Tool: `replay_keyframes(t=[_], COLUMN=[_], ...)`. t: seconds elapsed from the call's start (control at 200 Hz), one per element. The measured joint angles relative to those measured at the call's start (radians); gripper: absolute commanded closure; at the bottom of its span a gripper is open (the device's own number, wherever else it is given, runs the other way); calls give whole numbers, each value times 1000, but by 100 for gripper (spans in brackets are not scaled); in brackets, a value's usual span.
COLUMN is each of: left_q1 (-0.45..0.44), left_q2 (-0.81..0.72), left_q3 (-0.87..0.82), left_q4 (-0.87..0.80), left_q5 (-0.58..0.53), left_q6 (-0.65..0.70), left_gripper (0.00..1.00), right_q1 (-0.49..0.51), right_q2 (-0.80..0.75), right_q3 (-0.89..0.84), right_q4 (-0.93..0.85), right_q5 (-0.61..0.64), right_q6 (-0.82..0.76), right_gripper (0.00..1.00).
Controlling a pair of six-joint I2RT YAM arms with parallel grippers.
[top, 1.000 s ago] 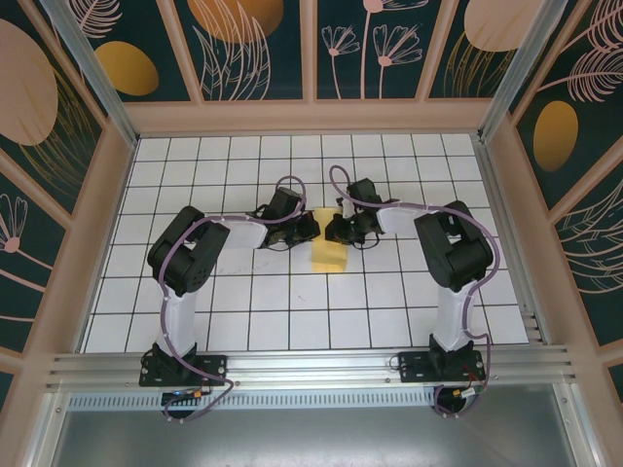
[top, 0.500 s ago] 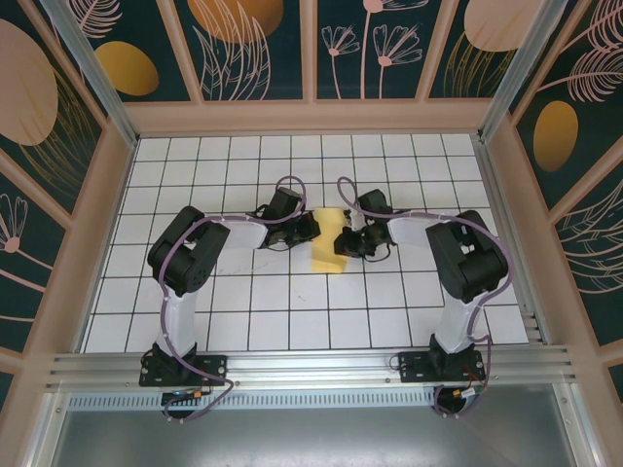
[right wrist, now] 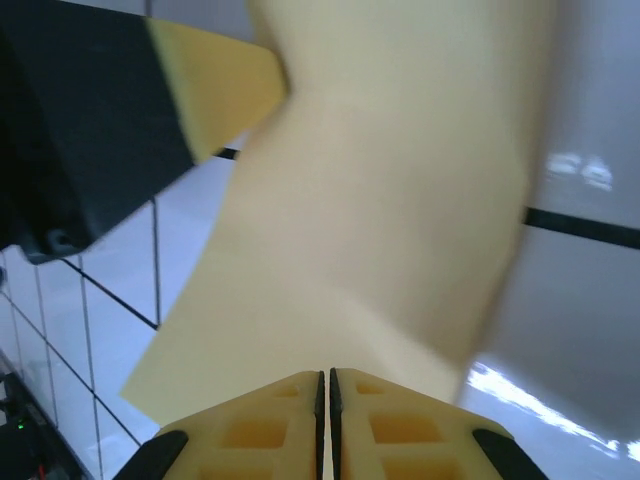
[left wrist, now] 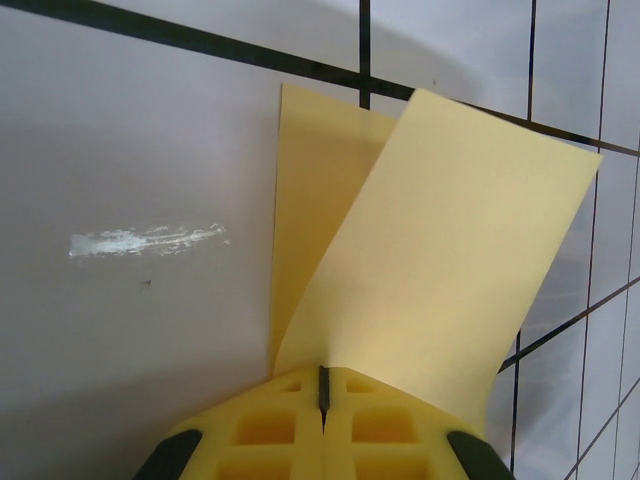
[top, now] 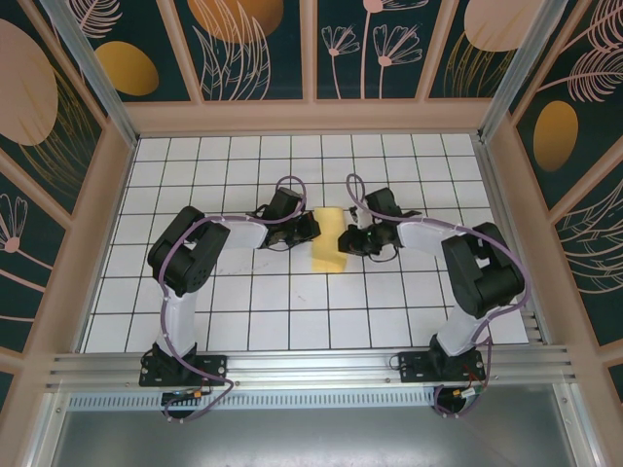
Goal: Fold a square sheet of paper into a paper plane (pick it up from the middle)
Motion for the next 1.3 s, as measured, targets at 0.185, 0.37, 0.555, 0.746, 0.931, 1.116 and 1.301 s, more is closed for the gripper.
replay_keyframes(t=[0.185,0.37,0.555,0.746,0.931,1.116,1.301], left_q1=[0,0,0,0,0,0,0], left_q2=[0,0,0,0,0,-1,-2], left_q3=[0,0,0,-1,-2,-4,-6], left_q4=[0,0,1,3,5,8,11], left_q5=[0,-1,-1,-1,-1,-2,-3], left_q6=[0,0,0,0,0,0,0], left_gripper=[100,100,100,100,100,100,100], right_q1=[40,51,50,50,50,26,-44], right_q2=[72,90,55,-7,-48,-128,-109], right_q3=[24,-8,-67,-139,-168,-146,8], right_q4=[11,11,41,40,7,-29,6], right_q5=[-14,-17,-17,-18,-15,15,87], right_q6=[4,3,2,4,4,16,23], right_gripper=[89,89,89,89,89,89,90])
